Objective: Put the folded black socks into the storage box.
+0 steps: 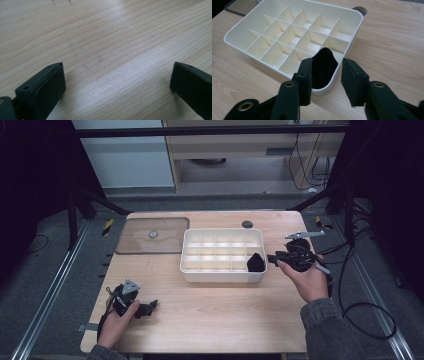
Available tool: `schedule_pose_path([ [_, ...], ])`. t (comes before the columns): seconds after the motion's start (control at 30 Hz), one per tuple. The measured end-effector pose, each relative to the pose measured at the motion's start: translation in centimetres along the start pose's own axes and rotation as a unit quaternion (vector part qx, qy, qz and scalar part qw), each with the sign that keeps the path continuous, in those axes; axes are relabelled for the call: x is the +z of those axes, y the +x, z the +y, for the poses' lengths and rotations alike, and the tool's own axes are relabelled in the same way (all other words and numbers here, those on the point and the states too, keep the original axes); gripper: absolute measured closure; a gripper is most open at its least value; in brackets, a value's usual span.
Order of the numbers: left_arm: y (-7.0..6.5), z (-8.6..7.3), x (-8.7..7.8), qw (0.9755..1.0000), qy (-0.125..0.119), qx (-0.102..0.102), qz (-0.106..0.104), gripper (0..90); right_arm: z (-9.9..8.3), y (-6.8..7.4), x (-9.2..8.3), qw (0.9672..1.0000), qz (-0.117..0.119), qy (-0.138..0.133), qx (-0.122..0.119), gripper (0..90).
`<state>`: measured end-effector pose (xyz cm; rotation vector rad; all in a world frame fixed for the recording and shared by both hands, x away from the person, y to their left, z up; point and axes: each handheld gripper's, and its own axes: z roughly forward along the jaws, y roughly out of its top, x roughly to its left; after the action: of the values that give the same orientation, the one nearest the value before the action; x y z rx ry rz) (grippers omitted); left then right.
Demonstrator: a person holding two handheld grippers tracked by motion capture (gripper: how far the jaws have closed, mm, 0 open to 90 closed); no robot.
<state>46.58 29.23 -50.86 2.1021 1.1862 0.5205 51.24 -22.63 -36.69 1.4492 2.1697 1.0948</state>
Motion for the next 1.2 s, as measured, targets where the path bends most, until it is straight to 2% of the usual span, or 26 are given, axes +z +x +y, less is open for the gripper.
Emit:
schedule_pose_path([
  [0.27,0.0,0.0,0.0,1.0000,-0.001,-0.001,0.000,0.0,-0.8,-0.4,-0.8,0.9998,0.006,-0.013,0.011,41.5],
  [0.6,0.0,0.0,0.0,1.0000,0.000,0.000,0.001,0.0,-1.3,-0.1,-1.4,0.9994,-0.019,-0.030,0.007,14.1],
  [0.73,0.0,0.0,0.0,1.0000,0.000,0.000,0.000,0.0,-1.6,0.1,-1.6,0.9993,-0.017,-0.034,0.002,7.7],
  [1.0,0.0,0.0,0.0,1.0000,-0.001,0.000,0.000,0.0,-2.2,0.0,-2.0,0.9989,-0.016,-0.044,-0.009,6.6],
  [1.2,0.0,0.0,0.0,1.0000,0.001,0.002,-0.001,0.0,-2.8,-0.4,-2.5,0.9986,-0.021,-0.048,-0.005,9.3],
])
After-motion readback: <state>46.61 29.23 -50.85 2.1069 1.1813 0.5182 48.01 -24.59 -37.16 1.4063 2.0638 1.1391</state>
